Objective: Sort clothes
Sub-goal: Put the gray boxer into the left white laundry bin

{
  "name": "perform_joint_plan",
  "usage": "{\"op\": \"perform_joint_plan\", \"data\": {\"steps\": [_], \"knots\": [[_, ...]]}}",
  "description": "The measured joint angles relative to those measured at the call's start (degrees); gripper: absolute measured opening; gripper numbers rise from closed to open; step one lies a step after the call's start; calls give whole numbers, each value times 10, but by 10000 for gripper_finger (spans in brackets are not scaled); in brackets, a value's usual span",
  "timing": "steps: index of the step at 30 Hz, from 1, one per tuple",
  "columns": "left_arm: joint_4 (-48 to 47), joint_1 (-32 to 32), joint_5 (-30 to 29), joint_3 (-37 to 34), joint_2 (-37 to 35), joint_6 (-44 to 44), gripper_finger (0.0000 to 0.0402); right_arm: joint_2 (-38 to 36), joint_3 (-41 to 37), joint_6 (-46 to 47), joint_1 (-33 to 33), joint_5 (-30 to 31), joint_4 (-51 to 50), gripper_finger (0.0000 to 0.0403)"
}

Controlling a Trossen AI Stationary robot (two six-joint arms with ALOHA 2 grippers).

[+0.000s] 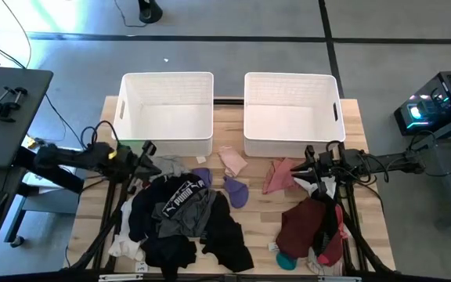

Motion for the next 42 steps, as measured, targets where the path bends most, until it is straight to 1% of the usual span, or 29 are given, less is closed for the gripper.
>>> {"op": "perform_joint_plan", "data": {"steps": [2, 4, 7, 9, 11, 14, 16, 19, 21, 24, 27, 29, 32, 35, 38, 40, 42], "knots": [[-11, -28, -68, 28, 53, 15, 0, 0, 0, 0, 0, 0, 0, 73], [-25, -57, -133, 64, 122, 31, 0, 0, 0, 0, 0, 0, 0, 73], [-68, -95, -202, 143, 237, 58, 0, 0, 0, 0, 0, 0, 0, 73], [-126, -120, -238, 207, 311, 77, 0, 0, 0, 0, 0, 0, 0, 73], [-207, -145, -271, 268, 378, 88, 0, 0, 0, 0, 0, 0, 0, 73], [-331, -185, -312, 352, 465, 80, 0, 0, 0, 0, 0, 0, 0, 73], [-405, -213, -337, 395, 511, 51, 0, 0, 0, 0, 0, 0, 0, 73], [-493, -246, -352, 438, 566, -28, 0, 0, 0, 0, 0, 0, 0, 73], [-530, -262, -353, 449, 589, -104, 0, 0, 0, 0, 0, 0, 0, 73], [-556, -278, -353, 448, 616, -231, 6, 0, 0, 0, 0, 0, 0, 73], [-569, -289, -350, 448, 641, -328, 32, 0, 0, 0, 0, 0, 0, 73], [-569, -292, -350, 448, 659, -371, 59, 0, 0, 0, 0, 0, 0, 73], [-567, -291, -354, 448, 685, -415, 105, 0, 0, 0, 0, 0, 0, 73], [-566, -283, -383, 448, 714, -441, 156, 0, 0, 0, 0, 0, 0, 73], [-562, -268, -410, 448, 748, -446, 203, 0, 0, 0, 0, 0, 0, 73], [-560, -255, -411, 448, 774, -446, 224, 0, 0, 0, 0, 0, 0, 73], [-552, -239, -405, 448, 801, -444, 235, 0, 0, 0, 0, 0, 0, 73]]}}
